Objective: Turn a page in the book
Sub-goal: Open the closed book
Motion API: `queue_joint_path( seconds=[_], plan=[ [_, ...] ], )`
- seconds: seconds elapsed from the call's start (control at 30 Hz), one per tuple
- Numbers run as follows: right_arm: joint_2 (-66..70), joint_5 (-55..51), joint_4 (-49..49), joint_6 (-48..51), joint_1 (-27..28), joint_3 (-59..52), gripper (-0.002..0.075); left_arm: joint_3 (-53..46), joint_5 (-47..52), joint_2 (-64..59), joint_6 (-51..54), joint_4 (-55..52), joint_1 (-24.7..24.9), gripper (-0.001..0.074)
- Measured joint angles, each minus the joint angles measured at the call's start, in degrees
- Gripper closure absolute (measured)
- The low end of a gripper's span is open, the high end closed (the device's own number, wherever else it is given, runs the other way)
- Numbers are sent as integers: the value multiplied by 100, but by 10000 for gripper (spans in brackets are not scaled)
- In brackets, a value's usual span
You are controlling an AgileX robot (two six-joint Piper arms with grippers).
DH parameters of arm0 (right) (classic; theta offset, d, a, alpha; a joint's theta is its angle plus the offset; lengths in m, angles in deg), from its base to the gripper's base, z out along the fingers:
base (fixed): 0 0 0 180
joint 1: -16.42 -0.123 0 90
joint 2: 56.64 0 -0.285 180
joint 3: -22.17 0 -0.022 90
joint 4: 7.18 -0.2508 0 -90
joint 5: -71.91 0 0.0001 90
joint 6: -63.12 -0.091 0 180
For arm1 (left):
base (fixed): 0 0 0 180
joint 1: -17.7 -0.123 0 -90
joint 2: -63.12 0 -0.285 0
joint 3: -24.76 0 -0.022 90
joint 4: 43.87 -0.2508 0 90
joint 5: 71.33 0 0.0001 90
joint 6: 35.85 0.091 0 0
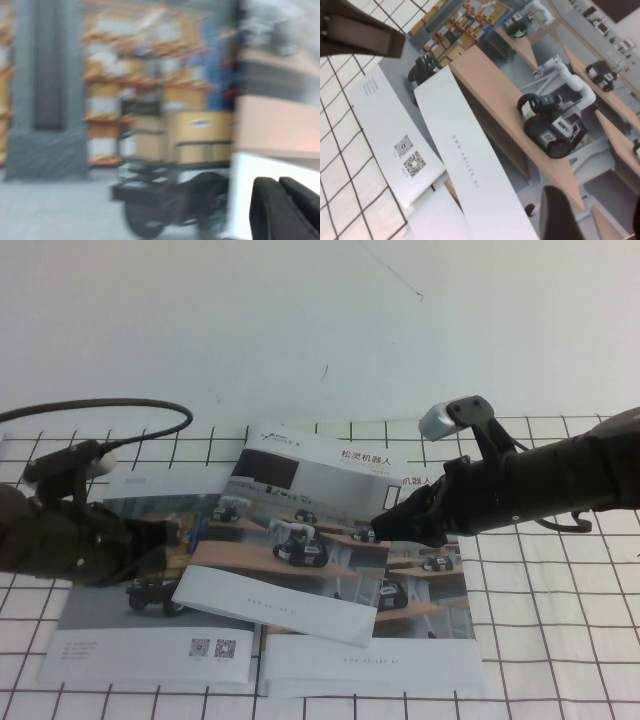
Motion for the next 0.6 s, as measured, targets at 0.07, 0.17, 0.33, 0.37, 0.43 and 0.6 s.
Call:
queue_joint_path(
  seconds=[0.07,0.17,0.33,0.37,0.43,0.6],
  plan=[
    [0,-14,24,-10,0,12,419,0,112,-255,8,26,-162,738],
    [0,-73,48,-10,0,12,536,0,231,-615,156,169,-216,738],
    [0,-107,120,-10,26,12,698,12,544,-1134,878,892,-216,738],
    [0,-107,149,-32,51,12,707,25,640,-1184,1044,1064,-228,738],
    [0,-94,159,-97,125,12,717,49,799,-1236,1333,1277,-240,738],
    [0,-30,195,-223,382,12,724,50,1211,-1239,1560,1426,-240,738]
  ],
)
